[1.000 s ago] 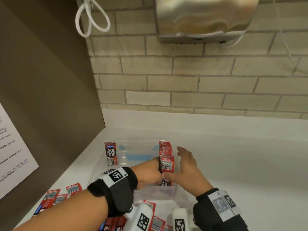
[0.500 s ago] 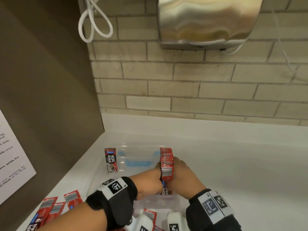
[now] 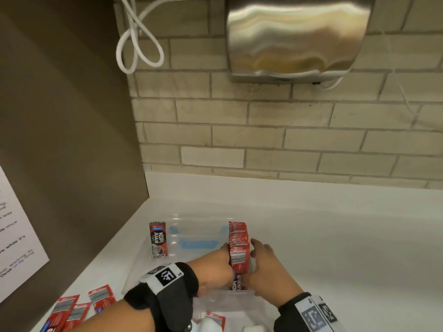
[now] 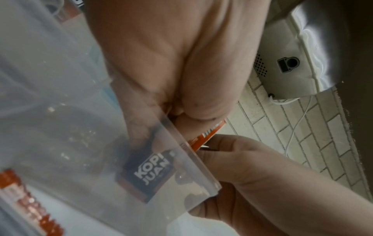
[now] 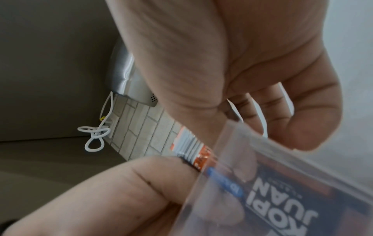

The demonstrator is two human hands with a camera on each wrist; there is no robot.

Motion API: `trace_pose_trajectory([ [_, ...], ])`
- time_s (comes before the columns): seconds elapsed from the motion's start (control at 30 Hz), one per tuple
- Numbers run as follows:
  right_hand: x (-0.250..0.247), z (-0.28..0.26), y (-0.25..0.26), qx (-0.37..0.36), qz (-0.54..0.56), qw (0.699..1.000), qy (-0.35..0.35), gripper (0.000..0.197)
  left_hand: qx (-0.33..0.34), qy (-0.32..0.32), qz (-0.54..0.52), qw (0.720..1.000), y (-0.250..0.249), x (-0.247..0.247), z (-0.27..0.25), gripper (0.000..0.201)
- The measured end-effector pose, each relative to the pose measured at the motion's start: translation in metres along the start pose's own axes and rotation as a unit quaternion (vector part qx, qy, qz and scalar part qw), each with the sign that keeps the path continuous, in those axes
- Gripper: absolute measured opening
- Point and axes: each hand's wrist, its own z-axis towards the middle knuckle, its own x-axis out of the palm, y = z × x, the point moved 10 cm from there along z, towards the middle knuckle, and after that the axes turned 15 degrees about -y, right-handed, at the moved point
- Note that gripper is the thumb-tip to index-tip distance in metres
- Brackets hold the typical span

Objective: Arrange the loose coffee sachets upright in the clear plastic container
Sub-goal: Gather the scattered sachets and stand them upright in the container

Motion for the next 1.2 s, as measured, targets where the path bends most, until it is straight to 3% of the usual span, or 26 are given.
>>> trace_pose_trajectory([
  [0.2,-0.021,-0.009,0.002,0.030,0.003,1.000,-0.005,0.090,0.003,-0.011,0.012,1.000,-0.009,-0.007,-0.006,0.058],
  [0.4,-0.080,-0.047,0.011,-0.001,-0.007,0.998,-0.060,0.079,0.019,-0.089,0.053,0.994,-0.018,-0.064,-0.037,0.080],
  [0.47,-0.094,-0.069,0.009,-0.016,-0.019,0.998,-0.060,0.064,0.069,-0.133,0.023,0.988,-0.027,-0.085,-0.059,0.077],
  [0.53,-0.089,-0.096,-0.001,-0.025,-0.052,0.998,-0.017,0.052,0.133,-0.148,-0.005,0.980,-0.037,-0.091,-0.088,0.068],
  [0.6,-0.065,-0.124,-0.013,-0.033,-0.109,0.990,0.077,0.051,0.170,-0.127,0.033,0.977,-0.034,-0.079,-0.116,0.059],
  [0.7,-0.031,-0.162,-0.025,-0.070,-0.189,0.962,0.185,0.067,0.210,-0.056,0.182,0.959,-0.012,-0.046,-0.148,0.047],
  [0.8,-0.018,-0.189,-0.021,-0.107,-0.220,0.949,0.198,0.088,0.207,0.033,0.286,0.935,0.018,-0.020,-0.171,0.076],
  [0.9,-0.008,-0.216,-0.014,-0.131,-0.263,0.931,0.217,0.101,0.212,0.080,0.348,0.910,0.031,-0.006,-0.192,0.095],
  [0.97,-0.004,-0.226,-0.015,-0.149,-0.301,0.917,0.214,0.098,0.229,0.107,0.367,0.895,0.033,0.007,-0.201,0.099],
  [1.07,-0.004,-0.220,-0.016,-0.143,-0.318,0.918,0.187,0.076,0.248,0.134,0.367,0.886,0.032,0.027,-0.204,0.099],
  [1.2,-0.003,-0.203,-0.015,-0.124,-0.320,0.924,0.169,0.060,0.293,0.120,0.386,0.866,0.023,0.041,-0.195,0.085],
])
